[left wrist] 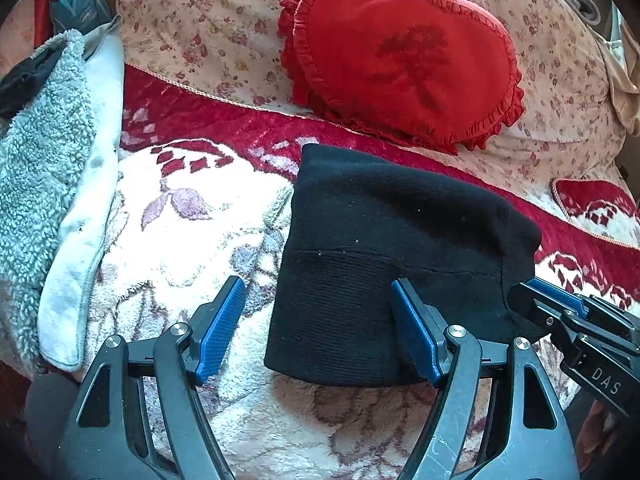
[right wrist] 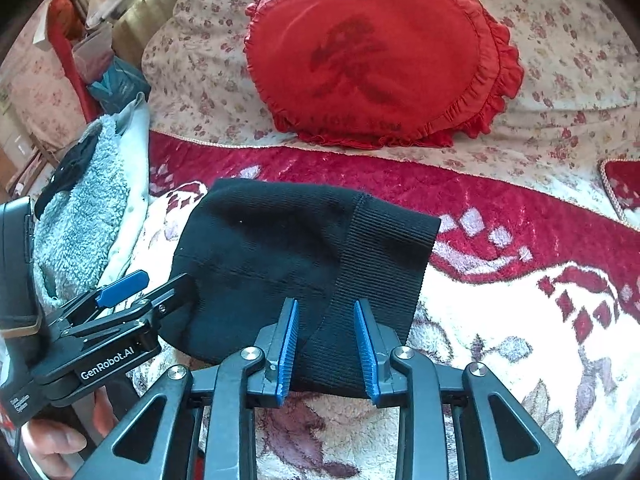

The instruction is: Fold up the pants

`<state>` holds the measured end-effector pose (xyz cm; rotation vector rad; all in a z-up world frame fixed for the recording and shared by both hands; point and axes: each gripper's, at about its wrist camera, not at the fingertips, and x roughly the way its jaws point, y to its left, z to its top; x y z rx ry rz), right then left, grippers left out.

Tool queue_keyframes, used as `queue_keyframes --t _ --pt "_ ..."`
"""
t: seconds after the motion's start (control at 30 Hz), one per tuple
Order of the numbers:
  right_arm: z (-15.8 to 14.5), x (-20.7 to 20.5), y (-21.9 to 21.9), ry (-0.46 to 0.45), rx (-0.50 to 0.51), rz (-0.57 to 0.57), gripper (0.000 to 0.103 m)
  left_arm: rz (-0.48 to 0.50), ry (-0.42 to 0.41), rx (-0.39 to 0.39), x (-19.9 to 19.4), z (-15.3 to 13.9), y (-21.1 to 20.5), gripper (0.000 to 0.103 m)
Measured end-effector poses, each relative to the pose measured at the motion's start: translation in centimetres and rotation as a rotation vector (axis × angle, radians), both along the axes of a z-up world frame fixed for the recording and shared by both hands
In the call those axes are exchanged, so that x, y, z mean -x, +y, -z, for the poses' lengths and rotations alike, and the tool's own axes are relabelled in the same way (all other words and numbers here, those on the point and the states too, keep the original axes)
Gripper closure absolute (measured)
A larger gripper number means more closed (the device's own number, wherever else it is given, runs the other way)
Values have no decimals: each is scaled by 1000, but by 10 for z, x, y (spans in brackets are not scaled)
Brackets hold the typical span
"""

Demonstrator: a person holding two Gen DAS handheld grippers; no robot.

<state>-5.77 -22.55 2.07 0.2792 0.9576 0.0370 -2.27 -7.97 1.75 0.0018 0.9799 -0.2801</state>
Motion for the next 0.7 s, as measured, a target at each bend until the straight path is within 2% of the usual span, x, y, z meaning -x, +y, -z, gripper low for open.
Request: queue_keyframes --t 0.2,0.7 --pt "1 -1 -3 -5 -7 9 65 -3 -5 6 2 -1 -1 28" --pt "-3 1 -7 -16 -16 18 64 -19 0 3 2 -2 -1 28"
